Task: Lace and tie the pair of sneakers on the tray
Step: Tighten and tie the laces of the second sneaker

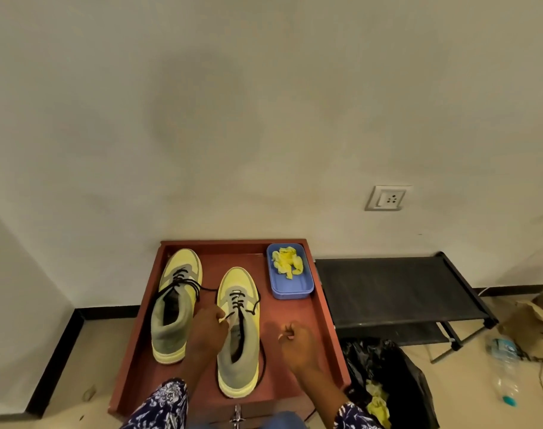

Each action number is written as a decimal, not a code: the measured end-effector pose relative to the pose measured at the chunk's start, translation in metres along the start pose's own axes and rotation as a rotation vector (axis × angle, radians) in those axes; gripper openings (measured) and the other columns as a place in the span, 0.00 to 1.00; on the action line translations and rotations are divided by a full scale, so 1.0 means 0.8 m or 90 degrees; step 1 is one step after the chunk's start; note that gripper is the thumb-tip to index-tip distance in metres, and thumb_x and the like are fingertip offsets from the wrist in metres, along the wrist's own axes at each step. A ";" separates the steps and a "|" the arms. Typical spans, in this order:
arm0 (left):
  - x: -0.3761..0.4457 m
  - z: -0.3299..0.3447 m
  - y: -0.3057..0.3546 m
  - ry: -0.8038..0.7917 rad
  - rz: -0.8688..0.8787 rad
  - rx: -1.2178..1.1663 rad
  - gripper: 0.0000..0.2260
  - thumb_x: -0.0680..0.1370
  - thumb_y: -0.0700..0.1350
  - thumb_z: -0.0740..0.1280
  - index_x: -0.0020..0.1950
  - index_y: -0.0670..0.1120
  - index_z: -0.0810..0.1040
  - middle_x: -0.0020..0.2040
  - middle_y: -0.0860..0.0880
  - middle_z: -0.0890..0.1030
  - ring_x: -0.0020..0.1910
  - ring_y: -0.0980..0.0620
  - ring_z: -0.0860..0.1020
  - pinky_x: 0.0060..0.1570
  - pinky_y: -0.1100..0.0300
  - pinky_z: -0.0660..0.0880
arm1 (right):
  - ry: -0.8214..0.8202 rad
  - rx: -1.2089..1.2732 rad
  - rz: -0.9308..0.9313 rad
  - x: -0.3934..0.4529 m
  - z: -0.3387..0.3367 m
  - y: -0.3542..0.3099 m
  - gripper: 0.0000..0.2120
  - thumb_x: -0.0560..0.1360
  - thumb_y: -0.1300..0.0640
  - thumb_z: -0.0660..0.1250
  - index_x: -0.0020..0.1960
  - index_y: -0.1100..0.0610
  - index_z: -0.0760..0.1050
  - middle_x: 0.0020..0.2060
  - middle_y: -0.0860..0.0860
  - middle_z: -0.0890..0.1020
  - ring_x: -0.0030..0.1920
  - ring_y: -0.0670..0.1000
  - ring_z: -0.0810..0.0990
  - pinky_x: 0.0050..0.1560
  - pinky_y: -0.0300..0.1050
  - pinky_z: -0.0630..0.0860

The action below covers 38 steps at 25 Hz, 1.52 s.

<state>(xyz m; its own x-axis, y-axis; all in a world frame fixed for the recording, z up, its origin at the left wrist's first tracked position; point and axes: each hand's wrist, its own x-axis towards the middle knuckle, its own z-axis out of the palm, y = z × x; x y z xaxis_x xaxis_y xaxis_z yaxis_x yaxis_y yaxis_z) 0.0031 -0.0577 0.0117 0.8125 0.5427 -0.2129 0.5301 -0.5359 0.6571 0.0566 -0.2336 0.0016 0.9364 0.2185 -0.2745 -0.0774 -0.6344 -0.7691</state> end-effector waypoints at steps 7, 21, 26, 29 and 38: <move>0.012 0.014 -0.005 -0.060 -0.009 0.038 0.19 0.78 0.49 0.62 0.66 0.41 0.70 0.62 0.44 0.77 0.62 0.47 0.74 0.58 0.60 0.67 | -0.183 -0.229 -0.115 0.040 0.045 -0.037 0.22 0.75 0.58 0.60 0.68 0.59 0.66 0.65 0.57 0.72 0.65 0.57 0.71 0.61 0.42 0.67; 0.032 0.022 -0.008 -0.038 0.016 0.101 0.11 0.78 0.48 0.61 0.46 0.39 0.73 0.50 0.39 0.80 0.51 0.43 0.77 0.47 0.54 0.69 | -0.147 -0.486 -0.141 0.058 0.043 -0.073 0.17 0.74 0.47 0.62 0.57 0.57 0.73 0.58 0.56 0.78 0.61 0.58 0.74 0.61 0.51 0.68; 0.025 0.023 -0.003 -0.016 0.017 0.079 0.11 0.78 0.48 0.62 0.40 0.43 0.69 0.49 0.39 0.80 0.50 0.43 0.77 0.47 0.54 0.69 | -0.124 -0.467 -0.195 0.054 0.023 -0.088 0.19 0.75 0.46 0.59 0.53 0.60 0.77 0.53 0.58 0.81 0.58 0.58 0.75 0.65 0.51 0.63; 0.025 0.024 -0.004 -0.029 0.023 0.075 0.18 0.77 0.46 0.63 0.32 0.50 0.59 0.50 0.39 0.80 0.51 0.43 0.77 0.47 0.54 0.68 | -0.156 -0.368 -0.226 0.054 0.010 -0.094 0.18 0.74 0.49 0.62 0.34 0.62 0.73 0.34 0.58 0.78 0.42 0.58 0.77 0.36 0.42 0.65; 0.039 0.017 0.009 -0.107 -0.154 -0.010 0.15 0.78 0.46 0.61 0.31 0.51 0.63 0.32 0.53 0.69 0.45 0.46 0.75 0.45 0.59 0.72 | -0.163 -0.268 -0.208 0.053 -0.004 -0.102 0.13 0.74 0.60 0.61 0.32 0.62 0.73 0.29 0.55 0.76 0.34 0.53 0.74 0.33 0.42 0.66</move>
<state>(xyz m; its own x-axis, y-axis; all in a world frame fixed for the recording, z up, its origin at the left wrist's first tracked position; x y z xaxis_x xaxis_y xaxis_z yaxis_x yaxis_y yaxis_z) 0.0360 -0.0534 0.0001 0.6928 0.5383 -0.4799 0.7101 -0.3931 0.5842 0.1034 -0.1752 0.0545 0.7718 0.5917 -0.2328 0.3933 -0.7320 -0.5563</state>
